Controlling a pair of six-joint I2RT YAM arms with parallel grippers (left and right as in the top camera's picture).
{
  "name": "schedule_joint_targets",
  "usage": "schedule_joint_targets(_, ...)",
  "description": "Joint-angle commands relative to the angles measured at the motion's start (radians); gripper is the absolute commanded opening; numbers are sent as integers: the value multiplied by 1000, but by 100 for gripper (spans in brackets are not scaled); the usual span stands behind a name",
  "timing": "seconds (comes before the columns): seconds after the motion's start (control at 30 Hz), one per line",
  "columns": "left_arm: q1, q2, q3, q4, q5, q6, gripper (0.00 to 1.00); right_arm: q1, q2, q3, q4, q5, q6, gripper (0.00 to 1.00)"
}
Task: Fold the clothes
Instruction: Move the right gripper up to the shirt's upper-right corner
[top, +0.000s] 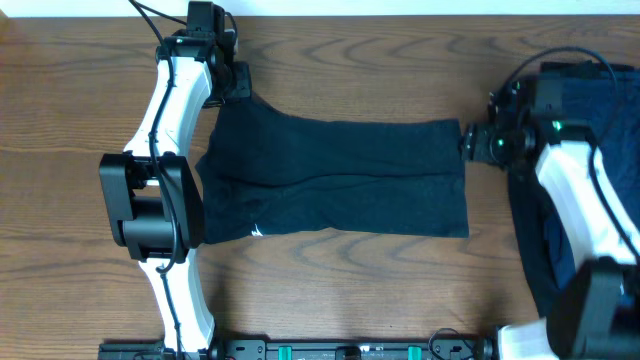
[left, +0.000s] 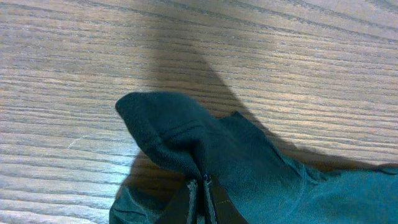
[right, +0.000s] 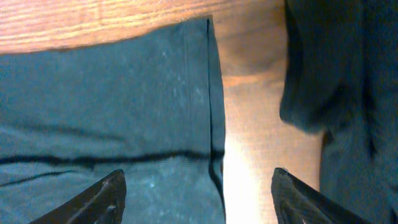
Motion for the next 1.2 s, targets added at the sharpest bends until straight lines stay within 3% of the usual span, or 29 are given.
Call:
schedule_joint_targets(0.0, 5, -5, -3, 1, -5, -6, 6, 6, 95, 142, -10, -8, -45, 70)
schedule_joint_targets(0.23, 5, -5, -3, 1, -5, -6, 7, 24, 278, 327, -5, -12, -105, 64)
schedule_joint_targets(0.7, 5, -5, -3, -4, -5, -6, 7, 97, 505, 329, 135, 164, -178, 63)
schedule_joint_targets(1.0, 5, -3, -4, -4, -5, -5, 7, 81, 570, 329, 166, 129, -188, 63)
schedule_joint_targets(1.1, 5, -3, -4, -4, -5, -5, 7, 82, 585, 329, 164, 93, -188, 53)
schedule_joint_targets(1.17, 5, -3, -4, -5, -5, -5, 8, 82, 585, 329, 163, 82, -187, 38)
